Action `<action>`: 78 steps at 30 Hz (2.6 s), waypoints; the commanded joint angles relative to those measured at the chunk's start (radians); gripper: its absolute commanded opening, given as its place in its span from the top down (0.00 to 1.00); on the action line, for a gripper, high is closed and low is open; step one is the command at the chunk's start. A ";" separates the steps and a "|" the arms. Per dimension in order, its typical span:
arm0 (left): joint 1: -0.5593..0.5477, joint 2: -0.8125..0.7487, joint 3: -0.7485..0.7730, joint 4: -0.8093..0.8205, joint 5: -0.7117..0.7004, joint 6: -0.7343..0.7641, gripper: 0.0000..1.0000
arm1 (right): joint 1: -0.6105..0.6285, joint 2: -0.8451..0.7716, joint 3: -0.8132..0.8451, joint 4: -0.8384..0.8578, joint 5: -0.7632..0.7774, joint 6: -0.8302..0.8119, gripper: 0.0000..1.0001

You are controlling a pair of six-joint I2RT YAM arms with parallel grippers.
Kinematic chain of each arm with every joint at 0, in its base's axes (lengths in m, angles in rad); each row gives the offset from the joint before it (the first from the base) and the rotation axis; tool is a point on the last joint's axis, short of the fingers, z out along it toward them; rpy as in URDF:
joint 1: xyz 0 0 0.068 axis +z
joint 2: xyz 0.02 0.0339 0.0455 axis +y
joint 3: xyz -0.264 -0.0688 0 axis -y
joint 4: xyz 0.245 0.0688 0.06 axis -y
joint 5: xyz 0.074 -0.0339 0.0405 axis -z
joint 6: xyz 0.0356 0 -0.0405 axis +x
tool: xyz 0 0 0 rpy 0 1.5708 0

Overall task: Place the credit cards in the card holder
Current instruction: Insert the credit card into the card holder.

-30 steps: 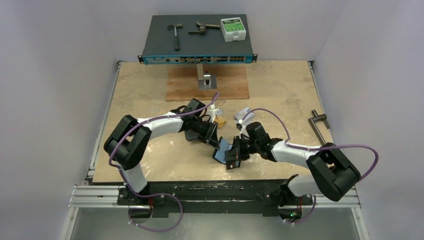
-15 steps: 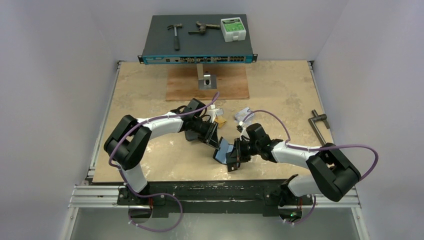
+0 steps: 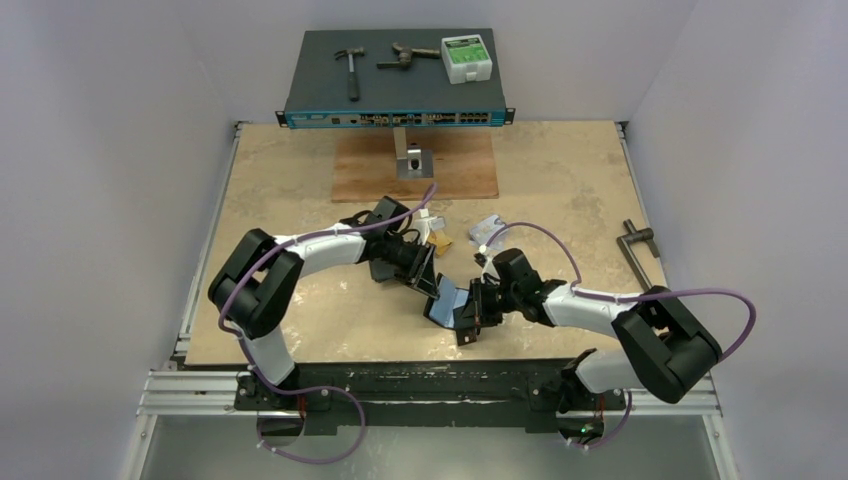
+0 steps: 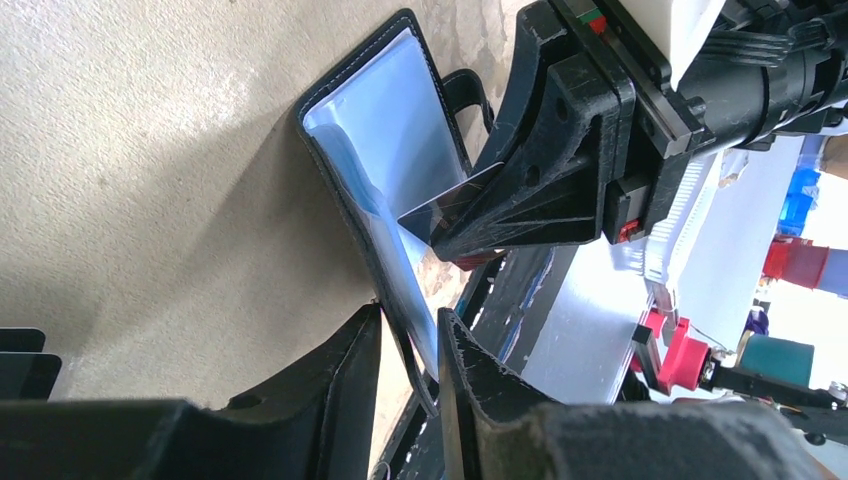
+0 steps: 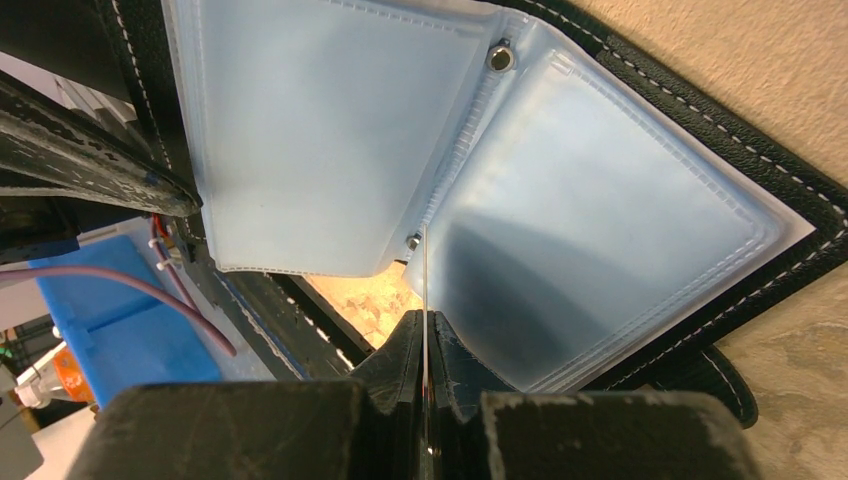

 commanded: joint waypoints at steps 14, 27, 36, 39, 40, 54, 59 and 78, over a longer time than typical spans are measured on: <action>0.010 -0.004 -0.021 0.090 0.153 0.000 0.80 | 0.004 0.001 -0.014 0.030 0.006 -0.014 1.00; 0.001 0.031 0.003 0.028 0.065 0.048 0.84 | 0.005 0.012 -0.021 0.053 0.005 -0.007 1.00; -0.003 0.022 -0.021 0.104 0.114 0.015 0.88 | 0.004 0.030 -0.026 0.081 -0.002 0.001 1.00; -0.010 0.031 -0.007 0.081 0.072 0.020 1.00 | 0.005 0.034 -0.025 0.076 -0.006 -0.002 1.00; -0.009 0.034 0.002 0.062 0.050 0.023 1.00 | 0.005 0.026 -0.021 0.061 -0.007 -0.009 1.00; -0.008 -0.077 0.019 -0.047 -0.158 0.050 1.00 | -0.001 -0.180 0.137 -0.242 0.082 -0.053 1.00; -0.008 -0.092 0.073 -0.111 -0.168 0.077 1.00 | 0.000 -0.119 0.296 -0.272 0.090 -0.055 1.00; -0.150 -0.089 0.258 -0.402 -0.481 0.110 1.00 | 0.002 -0.090 0.312 -0.280 0.083 -0.020 1.00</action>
